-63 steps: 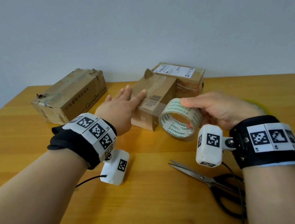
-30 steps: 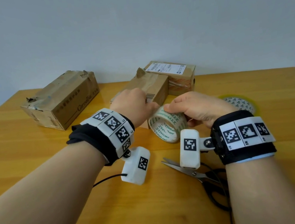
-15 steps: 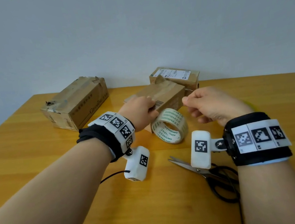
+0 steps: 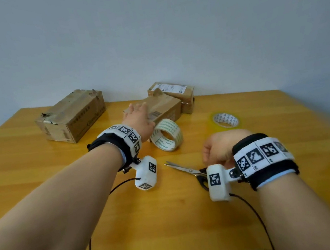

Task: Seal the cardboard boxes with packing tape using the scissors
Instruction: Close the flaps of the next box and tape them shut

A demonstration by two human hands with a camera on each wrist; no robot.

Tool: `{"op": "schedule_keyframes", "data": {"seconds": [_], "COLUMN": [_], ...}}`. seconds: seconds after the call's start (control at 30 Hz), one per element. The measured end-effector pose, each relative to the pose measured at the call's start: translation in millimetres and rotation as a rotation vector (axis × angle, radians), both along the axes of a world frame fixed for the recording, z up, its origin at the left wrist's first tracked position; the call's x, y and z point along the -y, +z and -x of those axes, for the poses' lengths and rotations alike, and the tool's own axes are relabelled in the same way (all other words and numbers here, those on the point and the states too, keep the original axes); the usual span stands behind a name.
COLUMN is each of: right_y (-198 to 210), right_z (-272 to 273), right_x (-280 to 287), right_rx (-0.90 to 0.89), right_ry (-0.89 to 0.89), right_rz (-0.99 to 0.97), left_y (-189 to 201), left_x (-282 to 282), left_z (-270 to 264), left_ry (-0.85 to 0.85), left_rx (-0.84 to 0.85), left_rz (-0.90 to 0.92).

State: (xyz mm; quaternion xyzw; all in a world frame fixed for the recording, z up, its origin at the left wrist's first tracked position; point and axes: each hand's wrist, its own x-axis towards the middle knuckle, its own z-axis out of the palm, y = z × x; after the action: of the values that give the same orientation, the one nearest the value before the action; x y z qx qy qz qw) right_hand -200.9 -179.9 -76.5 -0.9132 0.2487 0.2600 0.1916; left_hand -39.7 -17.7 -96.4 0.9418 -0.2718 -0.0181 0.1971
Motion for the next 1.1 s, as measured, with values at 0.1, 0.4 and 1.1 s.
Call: {"op": "schedule_keyframes", "data": {"seconds": [0.1,0.4,1.1], "right_y": [-3,8,18], "right_z": [2,2,-106], "right_x": [-11,-14,-12], "right_rx": [-0.094,-0.161,0.799], "right_ry": [0.151,0.273,0.100], "right_rz": [0.142,0.191,-0.291], "left_y": [-3,2,5], "left_x": [-1,1,-1], "left_z": [2,15,-3], "left_ry": [0.147,0.429,0.110], "left_rx": [-0.087,-0.561,-0.933], "left_rz": [0.106,0.464,0.430]}}
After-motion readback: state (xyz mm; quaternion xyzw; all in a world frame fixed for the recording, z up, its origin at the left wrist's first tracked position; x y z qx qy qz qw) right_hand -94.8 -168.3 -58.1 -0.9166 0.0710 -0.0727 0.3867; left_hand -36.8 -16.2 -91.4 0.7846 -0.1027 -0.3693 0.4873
